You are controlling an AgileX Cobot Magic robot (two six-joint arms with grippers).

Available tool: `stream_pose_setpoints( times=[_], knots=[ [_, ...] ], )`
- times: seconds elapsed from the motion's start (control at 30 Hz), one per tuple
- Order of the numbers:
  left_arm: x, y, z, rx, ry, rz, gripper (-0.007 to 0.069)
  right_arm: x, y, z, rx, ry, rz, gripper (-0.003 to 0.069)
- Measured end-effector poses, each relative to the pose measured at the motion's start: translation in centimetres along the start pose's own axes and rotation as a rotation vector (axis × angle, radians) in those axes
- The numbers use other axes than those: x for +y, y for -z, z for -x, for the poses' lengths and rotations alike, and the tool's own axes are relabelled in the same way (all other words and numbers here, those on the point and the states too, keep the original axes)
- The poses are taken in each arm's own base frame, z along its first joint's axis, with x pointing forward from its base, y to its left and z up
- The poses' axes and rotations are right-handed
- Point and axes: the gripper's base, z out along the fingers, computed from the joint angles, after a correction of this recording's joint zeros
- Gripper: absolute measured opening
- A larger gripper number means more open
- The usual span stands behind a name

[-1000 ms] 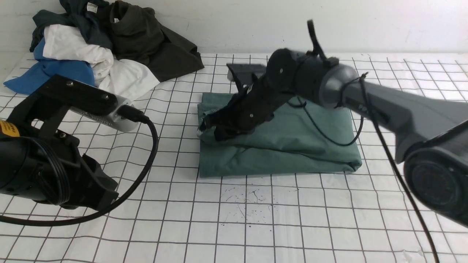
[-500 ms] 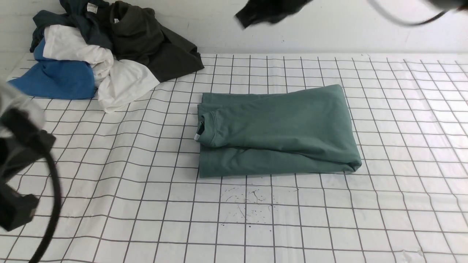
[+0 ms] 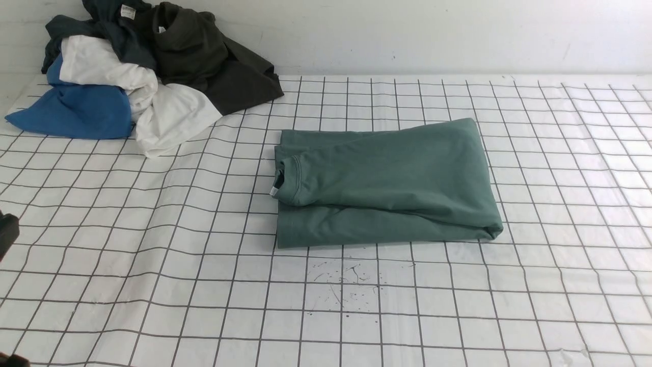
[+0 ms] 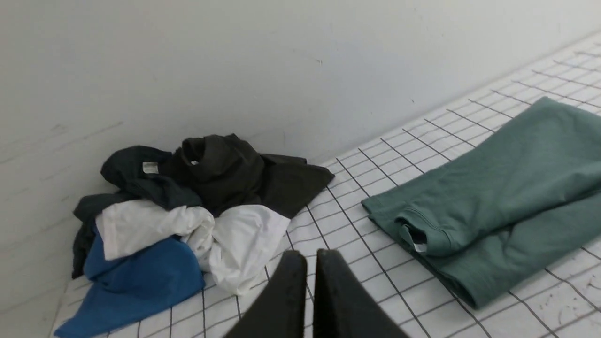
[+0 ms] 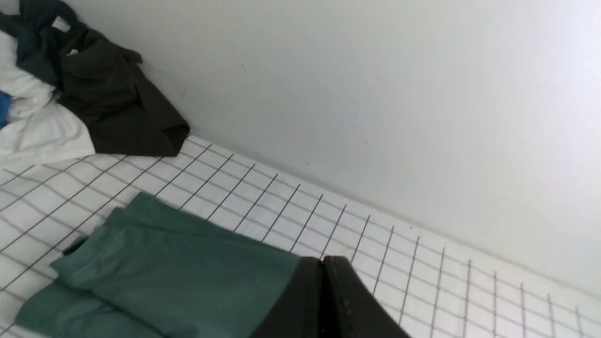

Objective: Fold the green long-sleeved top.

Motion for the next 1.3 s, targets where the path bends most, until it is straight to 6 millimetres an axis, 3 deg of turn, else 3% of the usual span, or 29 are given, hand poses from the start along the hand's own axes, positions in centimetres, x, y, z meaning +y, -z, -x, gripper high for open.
stream_pose_setpoints(
  times=[0.03, 0.17, 0.2, 0.23, 0.27, 0.3, 0.37, 0.5, 0.97, 1.13, 1.3],
  knots=[
    [0.0, 0.2, -0.2, -0.019, 0.0, 0.008, 0.0012, 0.9, -0.1, -3.3, 0.009, -0.038, 0.022, -0.0011],
    [-0.3, 0.6, -0.4, -0.062, 0.0, -0.005, 0.0012, 3.3, 0.2, -12.6, -0.061, -0.176, 0.075, -0.0011],
    [-0.3, 0.6, -0.4, -0.064, 0.0, -0.006, 0.0012, 3.2, 0.4, -12.4, -0.085, -0.181, 0.075, -0.0011],
    [-0.3, 0.6, -0.4, -0.067, 0.0, -0.015, 0.0012, 4.1, 0.3, -15.8, -0.115, -0.199, 0.096, -0.0011],
    [-0.4, 0.6, -0.4, -0.068, 0.0, -0.018, 0.0012, 4.6, 0.6, -17.5, -0.164, -0.208, 0.108, -0.0011],
    [-0.4, 0.6, -0.4, -0.068, 0.0, -0.018, 0.0012, 4.6, 0.7, -17.4, -0.186, -0.21, 0.108, -0.0011],
    [-0.4, 0.6, -0.4, -0.069, 0.0, -0.017, 0.0012, 5.2, 1.3, -19.7, -0.286, -0.222, 0.127, -0.0011],
    [-0.3, 0.6, -0.4, -0.07, 0.001, -0.017, 0.0012, 5.5, 2.5, -21.0, -0.417, -0.323, 0.152, -0.0011],
    [-0.3, 0.6, -0.4, -0.07, 0.001, -0.017, 0.0012, 5.5, 2.5, -21.6, -0.389, -0.422, 0.169, -0.0011],
    [-0.3, 0.6, -0.3, -0.071, 0.001, -0.016, 0.0012, 5.7, 2.4, -22.1, -0.374, -0.324, 0.151, -0.0011],
    [-0.3, 0.6, -0.3, -0.072, 0.001, -0.017, 0.0012, 5.9, 2.4, -25.5, -0.382, -0.181, 0.054, -0.0011]
  ],
)
